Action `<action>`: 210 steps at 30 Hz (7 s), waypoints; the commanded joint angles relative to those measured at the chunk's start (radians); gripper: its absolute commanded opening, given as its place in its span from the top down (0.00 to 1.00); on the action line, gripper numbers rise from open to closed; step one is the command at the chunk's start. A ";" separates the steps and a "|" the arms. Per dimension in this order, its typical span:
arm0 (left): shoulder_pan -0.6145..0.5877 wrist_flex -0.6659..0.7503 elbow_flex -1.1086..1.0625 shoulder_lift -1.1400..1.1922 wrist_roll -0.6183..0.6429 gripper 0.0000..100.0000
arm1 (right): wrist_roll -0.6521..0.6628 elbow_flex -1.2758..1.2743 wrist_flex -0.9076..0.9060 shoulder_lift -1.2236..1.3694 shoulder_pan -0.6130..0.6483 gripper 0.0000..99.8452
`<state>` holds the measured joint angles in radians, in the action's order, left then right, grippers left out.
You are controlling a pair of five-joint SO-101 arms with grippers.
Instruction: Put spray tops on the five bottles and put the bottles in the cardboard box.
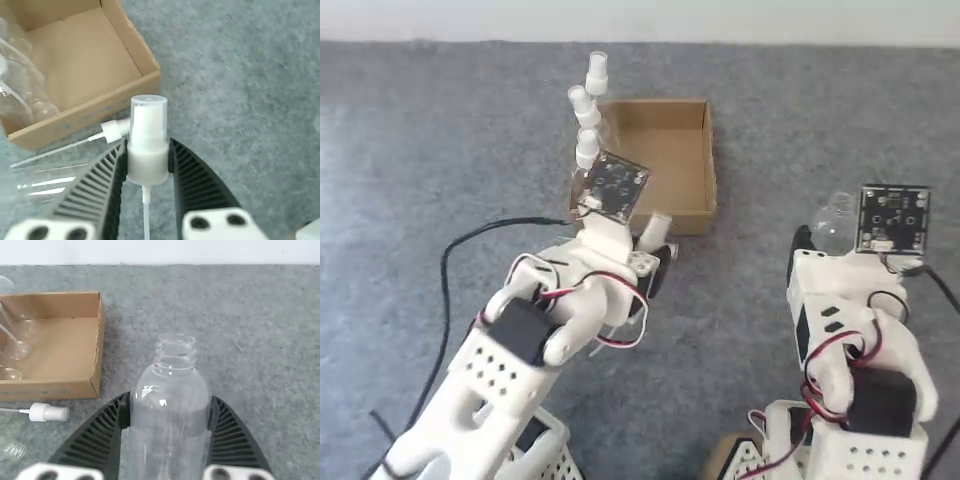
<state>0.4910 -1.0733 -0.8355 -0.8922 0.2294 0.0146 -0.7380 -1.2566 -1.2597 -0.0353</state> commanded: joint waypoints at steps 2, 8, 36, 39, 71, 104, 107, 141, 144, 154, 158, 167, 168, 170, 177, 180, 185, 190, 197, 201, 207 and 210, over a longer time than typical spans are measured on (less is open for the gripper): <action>-0.041 0.080 -0.031 -0.104 0.000 0.99 | -0.005 -0.006 0.028 -0.015 0.041 0.88; -0.044 0.075 -0.051 -0.178 0.002 0.99 | 0.000 -0.066 0.085 -0.015 0.128 0.88; -0.135 0.143 -0.156 -0.402 0.037 0.99 | 0.000 -0.207 0.236 -0.015 0.260 0.88; -0.137 0.141 -0.154 -0.402 0.037 0.99 | 0.000 -0.212 0.240 -0.015 0.286 0.88; -0.235 0.123 -0.202 -0.698 0.081 0.99 | 0.043 -0.368 0.395 -0.015 0.469 0.88; -0.436 0.153 -0.259 -0.870 0.209 0.99 | 0.044 -0.551 0.590 -0.209 0.550 0.88; -0.433 0.153 -0.259 -0.870 0.209 0.99 | 0.044 -0.595 0.581 -0.312 0.550 0.88; -0.617 0.207 -0.249 -0.870 0.308 0.99 | 0.233 -0.936 0.763 -0.555 0.854 0.88; -0.617 0.206 -0.249 -0.870 0.308 0.99 | 0.235 -0.944 0.763 -0.555 0.854 0.88; -0.588 0.207 -0.191 -0.870 0.310 0.99 | 0.235 -0.944 0.754 -0.553 0.852 0.88; -0.545 0.229 -0.186 -0.870 0.308 0.99 | 0.233 -0.944 0.754 -0.553 0.851 0.88; -0.460 0.376 -0.183 -0.870 0.295 0.99 | 0.226 -0.945 0.754 -0.553 0.849 0.88; -0.457 0.382 -0.183 -0.870 0.292 0.99 | 0.226 -0.945 0.754 -0.553 0.851 0.88; -0.454 0.384 -0.183 -0.870 0.288 0.99 | 0.219 -0.945 0.754 -0.553 0.852 0.88; -0.433 0.381 -0.168 -0.870 0.295 0.99 | 0.037 -0.945 0.802 -0.553 0.885 0.88; -0.433 0.382 -0.168 -0.870 0.327 0.99 | 0.075 -0.945 0.802 -0.544 0.912 0.88; -0.433 0.379 -0.133 -0.870 0.350 0.99 | 0.084 -0.945 0.800 -0.542 0.914 0.88; -0.434 0.374 -0.124 -0.870 0.350 0.99 | 0.086 -0.945 0.799 -0.542 0.955 0.88; -0.431 0.356 -0.127 -0.870 0.353 0.99 | 0.086 -0.945 0.777 -0.542 0.993 0.88; -0.393 0.333 -0.127 -0.870 0.367 0.99 | 0.086 -0.945 0.776 -0.542 0.995 0.88; -0.368 0.313 -0.128 -0.870 0.367 0.99 | 0.086 -0.945 0.776 -0.542 0.995 0.88; -0.368 0.313 -0.148 -0.870 0.367 0.99 | 0.086 -0.945 0.776 -0.542 0.993 0.88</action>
<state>0.1197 -0.7587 -1.0042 -1.7545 0.5869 0.0775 -1.6617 -0.4849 -1.7967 0.9544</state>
